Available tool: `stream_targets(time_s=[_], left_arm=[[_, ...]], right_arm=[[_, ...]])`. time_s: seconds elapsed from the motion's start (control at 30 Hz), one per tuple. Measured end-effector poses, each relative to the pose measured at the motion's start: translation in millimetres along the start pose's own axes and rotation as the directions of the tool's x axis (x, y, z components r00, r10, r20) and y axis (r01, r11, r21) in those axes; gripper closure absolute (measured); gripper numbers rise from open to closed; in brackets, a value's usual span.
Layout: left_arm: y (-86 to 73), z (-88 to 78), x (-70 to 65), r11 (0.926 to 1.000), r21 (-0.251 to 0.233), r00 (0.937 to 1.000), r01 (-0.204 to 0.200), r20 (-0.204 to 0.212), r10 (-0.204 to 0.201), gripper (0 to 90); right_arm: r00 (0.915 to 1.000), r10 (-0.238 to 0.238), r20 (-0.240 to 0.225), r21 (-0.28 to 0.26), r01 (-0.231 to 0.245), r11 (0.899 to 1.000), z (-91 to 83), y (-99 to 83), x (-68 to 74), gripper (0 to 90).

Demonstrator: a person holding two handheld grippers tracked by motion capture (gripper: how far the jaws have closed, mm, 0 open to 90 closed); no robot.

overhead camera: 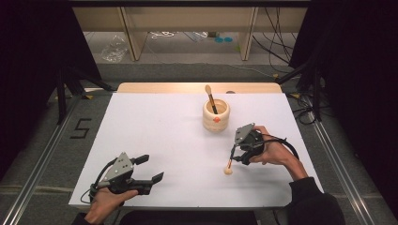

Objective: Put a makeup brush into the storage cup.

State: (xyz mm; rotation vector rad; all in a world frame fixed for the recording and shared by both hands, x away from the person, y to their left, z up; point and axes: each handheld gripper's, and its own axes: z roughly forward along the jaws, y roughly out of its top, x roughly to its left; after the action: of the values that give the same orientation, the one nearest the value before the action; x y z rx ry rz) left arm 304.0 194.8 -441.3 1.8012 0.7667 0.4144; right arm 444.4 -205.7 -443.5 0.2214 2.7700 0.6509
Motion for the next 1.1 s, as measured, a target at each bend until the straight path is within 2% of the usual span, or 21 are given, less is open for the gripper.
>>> stream_targets(time_s=[0.23, 0.57, 0.67, 1.1], left_arm=[[0.1, -0.2, -0.2, 1.0000, -0.001, 1.0000, 0.002, 0.001, -0.002, 18.6], [0.1, -0.1, -0.2, 1.0000, -0.001, 1.0000, 0.004, 0.002, -0.004, 18.6], [-0.2, -0.3, -0.3, 1.0000, 0.002, 1.0000, 0.004, 0.003, -0.004, 18.6], [0.3, -1.4, -0.4, 1.0000, 0.009, 1.0000, 0.004, -0.004, -0.004, 18.6]], right_arm=[[0.9975, -0.050, -0.049, 0.044, 0.052, 0.998, 6.3, 5.2, -1.8, 26.9], [0.9948, -0.065, -0.078, 0.057, 0.070, 0.996, 15.0, 5.4, -6.8, 27.2], [0.9928, -0.083, -0.086, 0.040, 0.087, 0.995, 17.1, 6.7, -8.0, 27.2], [0.9896, -0.075, -0.123, 0.063, 0.083, 0.995, 25.9, 4.6, -11.4, 27.6]])
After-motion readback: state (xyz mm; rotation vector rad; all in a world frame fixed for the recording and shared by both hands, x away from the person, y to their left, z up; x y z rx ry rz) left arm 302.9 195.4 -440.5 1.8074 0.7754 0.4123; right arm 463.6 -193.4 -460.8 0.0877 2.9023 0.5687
